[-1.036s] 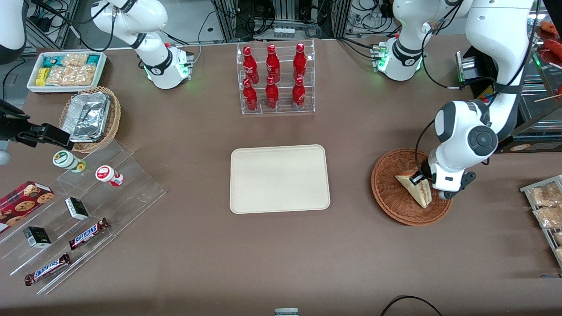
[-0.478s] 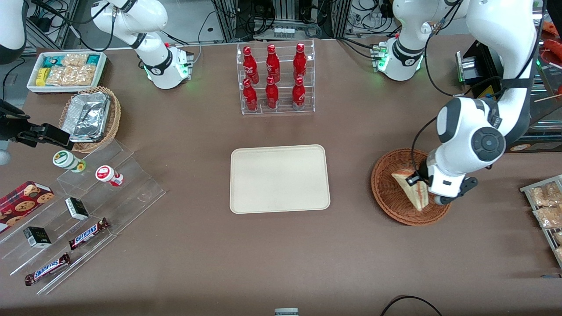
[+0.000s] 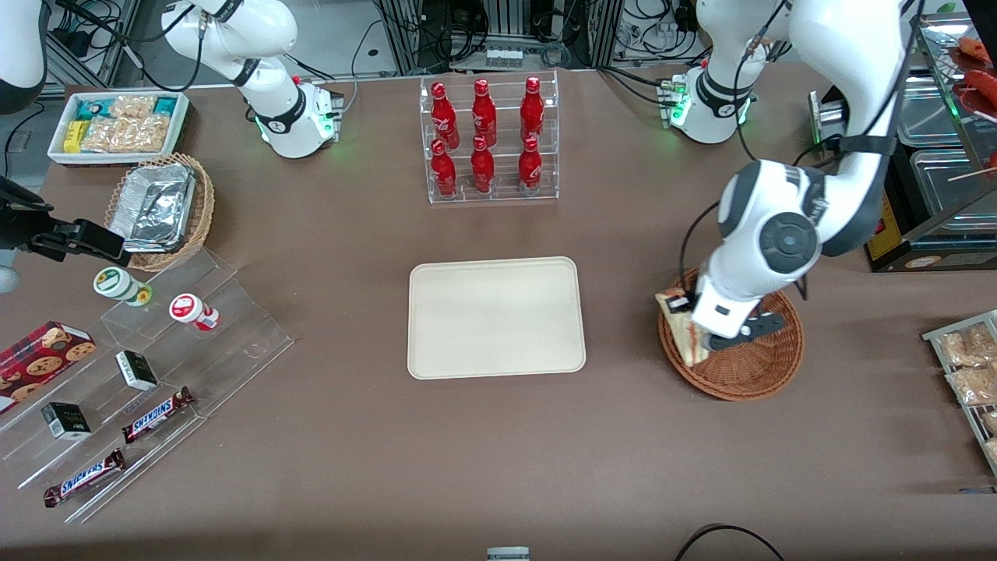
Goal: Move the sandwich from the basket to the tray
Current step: 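Carry the held sandwich with the left gripper over the cream tray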
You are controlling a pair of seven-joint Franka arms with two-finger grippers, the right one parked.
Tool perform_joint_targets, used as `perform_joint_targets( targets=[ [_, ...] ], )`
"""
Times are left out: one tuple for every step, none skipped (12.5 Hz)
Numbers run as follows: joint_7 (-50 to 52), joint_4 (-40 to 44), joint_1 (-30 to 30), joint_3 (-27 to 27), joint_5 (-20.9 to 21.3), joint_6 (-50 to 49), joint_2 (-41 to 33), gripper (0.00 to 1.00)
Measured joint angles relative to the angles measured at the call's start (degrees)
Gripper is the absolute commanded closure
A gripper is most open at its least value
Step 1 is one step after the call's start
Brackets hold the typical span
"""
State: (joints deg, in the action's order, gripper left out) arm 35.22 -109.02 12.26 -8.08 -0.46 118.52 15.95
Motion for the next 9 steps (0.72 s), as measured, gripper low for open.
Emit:
perform_joint_targets(
  targets=[
    [0.02, 0.41, 1.68, -0.04, 0.0, 0.0, 0.37, 1.0],
    [0.34, 1.15, 3.57, -0.08, 0.0, 0.01, 1.04, 1.0],
    [1.12, 2.1, 5.55, -0.11, -0.01, 0.04, 2.06, 1.0],
    [2.28, 3.45, 7.55, -0.13, -0.01, 0.06, 3.43, 1.0],
    [3.9, 5.22, 9.53, -0.17, -0.01, 0.08, 5.17, 1.0],
    [5.17, 7.1, 11.36, -0.17, -0.01, 0.09, 7.06, 1.0],
    [5.88, 8.78, 13.02, -0.18, -0.01, 0.11, 8.86, 1.0],
    [6.2, 10.37, 14.54, -0.18, -0.01, 0.13, 10.59, 1.0],
    [6.53, 12.0, 15.76, -0.18, -0.03, 0.17, 12.13, 1.0]
  ],
)
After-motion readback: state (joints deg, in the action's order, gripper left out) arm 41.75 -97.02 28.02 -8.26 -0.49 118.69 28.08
